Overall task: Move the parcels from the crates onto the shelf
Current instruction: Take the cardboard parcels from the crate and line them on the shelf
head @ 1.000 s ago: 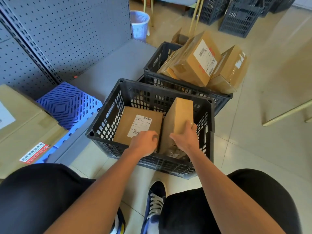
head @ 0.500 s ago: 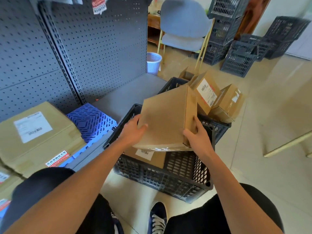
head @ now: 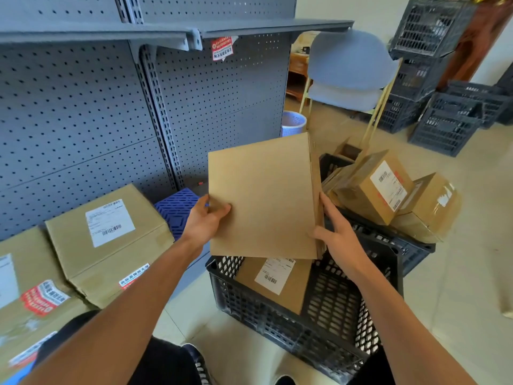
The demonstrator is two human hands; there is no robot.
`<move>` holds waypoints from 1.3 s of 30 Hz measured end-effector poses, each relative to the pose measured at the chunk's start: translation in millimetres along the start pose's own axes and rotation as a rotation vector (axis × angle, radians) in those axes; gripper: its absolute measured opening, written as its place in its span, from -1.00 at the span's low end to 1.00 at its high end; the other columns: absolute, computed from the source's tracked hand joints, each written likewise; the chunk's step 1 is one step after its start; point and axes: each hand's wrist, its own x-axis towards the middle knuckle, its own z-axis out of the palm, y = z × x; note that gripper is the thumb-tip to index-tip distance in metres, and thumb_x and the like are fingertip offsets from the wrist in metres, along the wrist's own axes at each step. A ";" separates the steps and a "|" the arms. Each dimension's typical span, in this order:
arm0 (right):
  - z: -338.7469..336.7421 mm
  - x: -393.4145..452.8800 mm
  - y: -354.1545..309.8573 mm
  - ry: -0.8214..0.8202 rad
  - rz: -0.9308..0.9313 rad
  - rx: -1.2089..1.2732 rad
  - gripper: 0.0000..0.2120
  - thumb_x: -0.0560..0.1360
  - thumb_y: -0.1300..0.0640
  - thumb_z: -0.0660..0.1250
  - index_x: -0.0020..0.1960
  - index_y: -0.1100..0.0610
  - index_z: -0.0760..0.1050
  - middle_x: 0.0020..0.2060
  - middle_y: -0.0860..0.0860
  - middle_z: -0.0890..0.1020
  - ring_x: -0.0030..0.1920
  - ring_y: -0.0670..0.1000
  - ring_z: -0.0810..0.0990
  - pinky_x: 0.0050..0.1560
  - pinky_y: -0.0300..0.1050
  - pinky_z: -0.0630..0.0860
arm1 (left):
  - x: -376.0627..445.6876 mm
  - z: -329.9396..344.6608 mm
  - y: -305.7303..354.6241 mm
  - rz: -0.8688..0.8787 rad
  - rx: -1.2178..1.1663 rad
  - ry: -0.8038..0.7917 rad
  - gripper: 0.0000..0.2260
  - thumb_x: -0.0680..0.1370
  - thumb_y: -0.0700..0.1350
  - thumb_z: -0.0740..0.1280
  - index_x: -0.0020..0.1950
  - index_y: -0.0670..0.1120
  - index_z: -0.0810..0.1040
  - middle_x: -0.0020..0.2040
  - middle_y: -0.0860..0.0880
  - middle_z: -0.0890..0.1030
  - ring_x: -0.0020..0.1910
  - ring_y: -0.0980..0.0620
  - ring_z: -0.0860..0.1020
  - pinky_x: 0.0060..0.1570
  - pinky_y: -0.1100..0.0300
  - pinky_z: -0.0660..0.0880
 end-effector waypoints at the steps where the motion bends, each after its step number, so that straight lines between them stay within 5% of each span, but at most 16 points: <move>1: 1.0 4.1 1.3 0.004 0.006 -0.030 -0.23 0.54 0.10 0.37 0.60 -0.25 0.07 0.35 -0.31 0.41 0.34 -0.10 0.43 0.36 0.07 0.43 | 0.2 0.3 0.6 -0.002 -0.026 0.008 -0.50 0.56 0.03 0.45 0.45 -0.02 0.40 0.21 0.03 0.61 0.09 0.07 0.61 -0.04 0.12 0.52; 4: 3.5 13.3 7.6 0.094 0.027 -0.179 -0.33 0.58 0.23 0.35 0.58 -0.12 0.19 0.28 -0.20 0.52 0.32 -0.01 0.49 0.30 0.00 0.47 | 0.3 3.1 4.3 -0.005 -0.063 0.016 -0.57 0.56 0.05 0.45 0.38 0.00 0.44 0.16 0.04 0.61 0.00 0.16 0.60 -0.17 0.16 0.51; 8: 4.0 19.5 10.4 0.217 0.034 -0.233 -0.36 0.57 0.18 0.38 0.58 -0.08 0.26 0.32 -0.13 0.55 0.35 -0.01 0.48 0.37 0.06 0.47 | 0.3 9.9 8.4 0.023 -0.057 -0.007 -0.56 0.59 0.16 0.36 0.40 0.02 0.41 0.25 0.04 0.56 0.12 0.13 0.56 0.13 0.04 0.52; 11: 4.3 18.1 7.2 0.240 -0.013 -0.192 -0.26 0.58 0.24 0.34 0.61 -0.17 0.12 0.34 -0.17 0.50 0.32 -0.10 0.42 0.34 -0.04 0.40 | -2.5 15.4 16.4 -0.003 -0.087 -0.033 -0.29 0.50 0.45 0.19 0.55 0.11 0.34 0.44 0.11 0.46 0.42 0.07 0.42 0.44 -0.09 0.33; 14: 1.4 17.2 7.7 0.263 -0.019 -0.176 -0.26 0.58 0.24 0.33 0.60 -0.23 0.11 0.37 -0.19 0.48 0.35 -0.09 0.41 0.38 0.03 0.40 | 0.5 18.3 15.0 -0.031 -0.100 -0.017 -0.13 0.31 0.64 0.09 0.47 0.17 0.46 0.42 0.10 0.52 0.42 0.05 0.45 0.48 -0.16 0.30; 18: -2.8 16.0 10.9 0.295 0.058 -0.085 -0.46 0.58 -0.06 0.37 0.53 -0.16 0.33 0.32 -0.15 0.55 0.31 -0.02 0.51 0.38 0.18 0.45 | -8.1 18.7 22.1 -0.039 -0.108 -0.025 -0.37 0.59 0.42 0.00 0.25 0.03 0.63 0.15 0.05 0.67 0.22 0.04 0.59 0.42 -0.09 0.37; 22: -4.6 9.8 8.0 0.331 0.088 0.024 -0.19 0.35 -0.51 0.33 0.48 -0.13 0.39 0.28 -0.17 0.59 0.27 -0.06 0.56 0.37 0.17 0.46 | -11.8 20.4 22.0 -0.033 -0.108 -0.001 -0.44 0.67 0.31 -0.05 -0.02 0.01 0.64 -0.06 0.07 0.68 0.04 0.09 0.62 0.28 -0.02 0.41; 26: -2.8 7.9 3.7 0.400 0.182 0.130 0.02 0.22 -0.68 0.20 0.49 -0.08 0.31 0.27 -0.14 0.52 0.26 -0.02 0.50 0.39 0.32 0.41 | -14.5 24.1 22.1 -0.011 -0.145 0.000 -0.42 0.66 0.33 0.00 0.29 -0.05 0.57 0.13 0.01 0.67 0.06 0.12 0.61 0.29 -0.02 0.46; 29: -4.0 5.3 5.2 0.423 0.257 0.123 0.03 0.20 -0.73 0.07 0.41 -0.06 0.34 0.22 -0.09 0.49 0.22 0.03 0.47 0.38 0.34 0.39 | -20.6 25.9 23.2 -0.024 -0.147 -0.046 -0.44 0.63 0.37 -0.02 0.42 0.09 0.48 0.21 0.04 0.61 0.03 0.19 0.57 0.22 -0.06 0.45; 31: -6.5 3.2 6.3 0.415 0.300 0.108 0.06 0.25 -0.72 0.05 0.47 0.00 0.35 0.23 -0.06 0.49 0.23 0.06 0.48 0.38 0.33 0.40 | -24.5 26.5 24.1 -0.045 -0.126 -0.069 -0.44 0.64 0.37 -0.03 0.43 0.10 0.47 0.19 0.06 0.57 0.07 0.12 0.55 0.22 -0.06 0.41; 36: -10.0 2.2 4.6 0.385 0.319 0.290 -0.59 0.59 -0.22 0.28 0.32 -0.01 0.41 0.09 -0.11 0.56 0.27 0.06 0.52 0.35 0.22 0.48 | -23.4 27.0 23.5 -0.077 -0.155 -0.079 -0.53 0.64 0.36 0.01 0.30 0.11 0.47 0.23 0.04 0.52 0.16 0.03 0.50 0.27 -0.08 0.38; 39: -14.6 2.3 8.5 0.367 0.230 0.359 -0.63 0.61 -0.10 0.32 0.38 -0.03 0.42 0.24 -0.07 0.56 0.37 0.06 0.48 0.38 0.22 0.46 | -21.0 25.1 22.5 -0.097 -0.168 -0.082 -0.45 0.60 0.41 0.02 0.31 0.08 0.51 0.30 0.03 0.56 0.25 0.00 0.52 0.40 -0.27 0.32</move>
